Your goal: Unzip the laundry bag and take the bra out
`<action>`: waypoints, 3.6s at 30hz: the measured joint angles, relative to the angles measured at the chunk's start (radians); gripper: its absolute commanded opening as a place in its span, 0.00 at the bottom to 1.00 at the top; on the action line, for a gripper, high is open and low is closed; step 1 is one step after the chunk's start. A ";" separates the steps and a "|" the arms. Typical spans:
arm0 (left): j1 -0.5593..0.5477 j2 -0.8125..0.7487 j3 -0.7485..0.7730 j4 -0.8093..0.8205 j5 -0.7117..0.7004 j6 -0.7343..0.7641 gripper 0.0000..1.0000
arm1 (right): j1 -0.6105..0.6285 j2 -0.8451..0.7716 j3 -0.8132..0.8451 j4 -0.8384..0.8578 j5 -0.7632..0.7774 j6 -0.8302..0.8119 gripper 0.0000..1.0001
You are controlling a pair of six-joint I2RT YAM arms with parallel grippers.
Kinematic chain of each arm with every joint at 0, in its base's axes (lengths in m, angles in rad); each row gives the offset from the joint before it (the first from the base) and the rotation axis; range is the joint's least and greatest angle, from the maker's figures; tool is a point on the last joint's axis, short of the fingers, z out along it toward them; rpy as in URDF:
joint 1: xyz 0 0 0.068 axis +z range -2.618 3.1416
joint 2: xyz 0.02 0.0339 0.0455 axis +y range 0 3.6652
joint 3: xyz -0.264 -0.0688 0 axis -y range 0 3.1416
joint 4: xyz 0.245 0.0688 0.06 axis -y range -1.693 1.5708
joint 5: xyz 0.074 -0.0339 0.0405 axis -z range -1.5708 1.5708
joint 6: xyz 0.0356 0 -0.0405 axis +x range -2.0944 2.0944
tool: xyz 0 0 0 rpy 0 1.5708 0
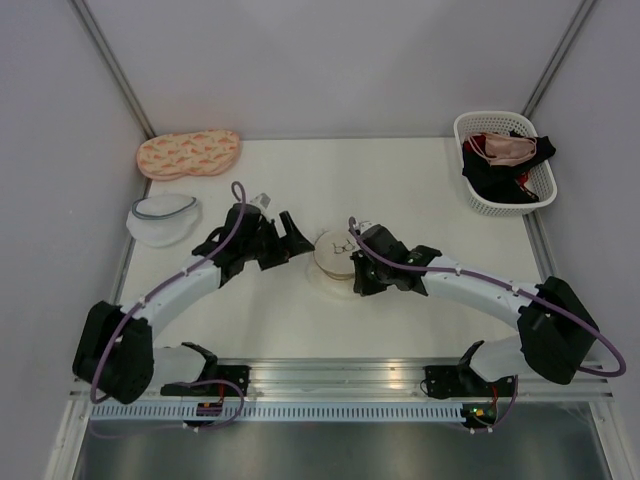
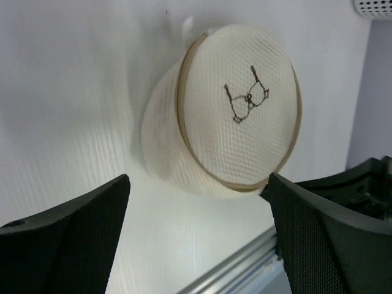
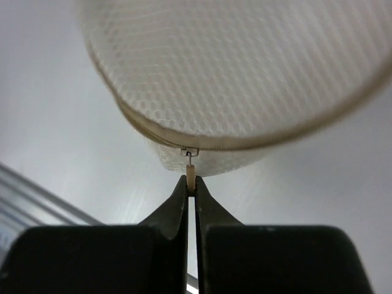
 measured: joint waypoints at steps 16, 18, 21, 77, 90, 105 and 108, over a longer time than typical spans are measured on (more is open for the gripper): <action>-0.101 -0.090 -0.353 0.329 0.116 -0.468 0.99 | 0.070 0.024 -0.051 0.261 -0.474 -0.029 0.00; -0.108 -0.099 -0.353 0.369 0.094 -0.487 0.99 | 0.080 0.028 -0.051 0.260 -0.474 -0.035 0.01; -0.118 -0.143 -0.353 0.396 0.057 -0.498 0.99 | 0.087 0.029 -0.051 0.257 -0.473 -0.048 0.00; -0.015 0.363 0.148 0.087 0.214 0.166 0.74 | 0.037 0.214 0.089 -0.177 0.169 -0.076 0.00; -0.014 -0.279 -0.093 -0.034 -0.114 -0.046 0.98 | 0.037 0.067 0.084 -0.085 0.008 -0.092 0.00; -0.046 -0.408 -0.424 0.040 0.013 -0.360 0.99 | 0.050 0.084 0.042 0.108 -0.422 -0.128 0.00; -0.058 -0.354 -0.415 0.097 0.027 -0.380 0.99 | 0.061 0.097 0.041 0.123 -0.439 -0.129 0.00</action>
